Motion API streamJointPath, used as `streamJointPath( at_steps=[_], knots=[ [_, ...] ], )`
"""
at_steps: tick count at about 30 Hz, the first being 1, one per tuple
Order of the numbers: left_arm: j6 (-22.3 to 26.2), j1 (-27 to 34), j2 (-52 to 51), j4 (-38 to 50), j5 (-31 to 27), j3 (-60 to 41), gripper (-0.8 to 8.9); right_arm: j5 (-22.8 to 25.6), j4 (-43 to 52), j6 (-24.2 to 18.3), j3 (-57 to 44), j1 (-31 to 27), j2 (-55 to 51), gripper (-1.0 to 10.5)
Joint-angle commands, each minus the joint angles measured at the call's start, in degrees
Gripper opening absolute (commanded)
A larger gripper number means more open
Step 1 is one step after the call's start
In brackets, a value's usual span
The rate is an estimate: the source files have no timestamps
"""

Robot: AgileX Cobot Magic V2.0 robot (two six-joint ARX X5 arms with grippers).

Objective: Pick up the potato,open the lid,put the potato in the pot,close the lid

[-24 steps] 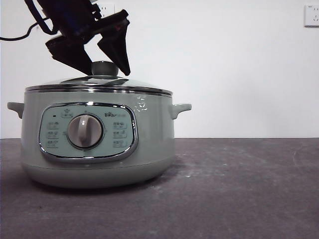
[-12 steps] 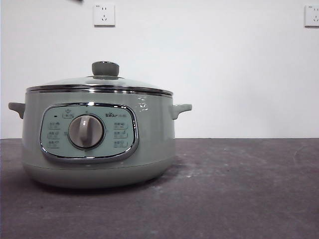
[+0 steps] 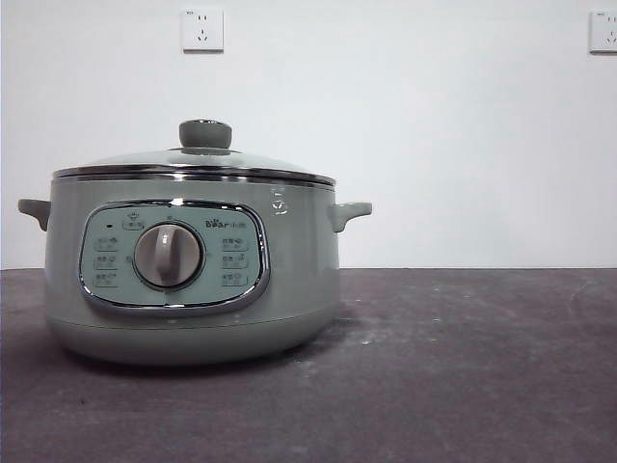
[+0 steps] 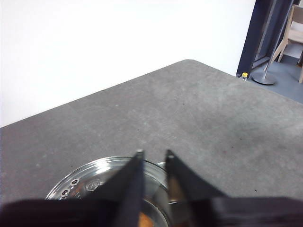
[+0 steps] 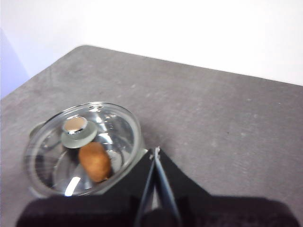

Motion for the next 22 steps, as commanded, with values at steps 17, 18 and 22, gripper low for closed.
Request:
streamJointPath(
  at_steps=[17, 18, 22],
  knots=[
    [-0.22, -0.20, -6.36, 11.41, -2.64, -18.16, -0.04, 4.81, 8.28, 3.21, -25.42, 1.14, -14.27, 0.0],
    [-0.22, -0.17, -6.36, 11.06, -3.15, -18.16, -0.04, 4.79, 8.04, 3.21, -25.40, 1.16, -14.29, 0.0],
    [-0.20, -0.09, -6.36, 9.31, -3.15, -18.16, -0.03, 4.74, 7.54, 3.21, -25.40, 1.16, -14.29, 0.0]
  ],
)
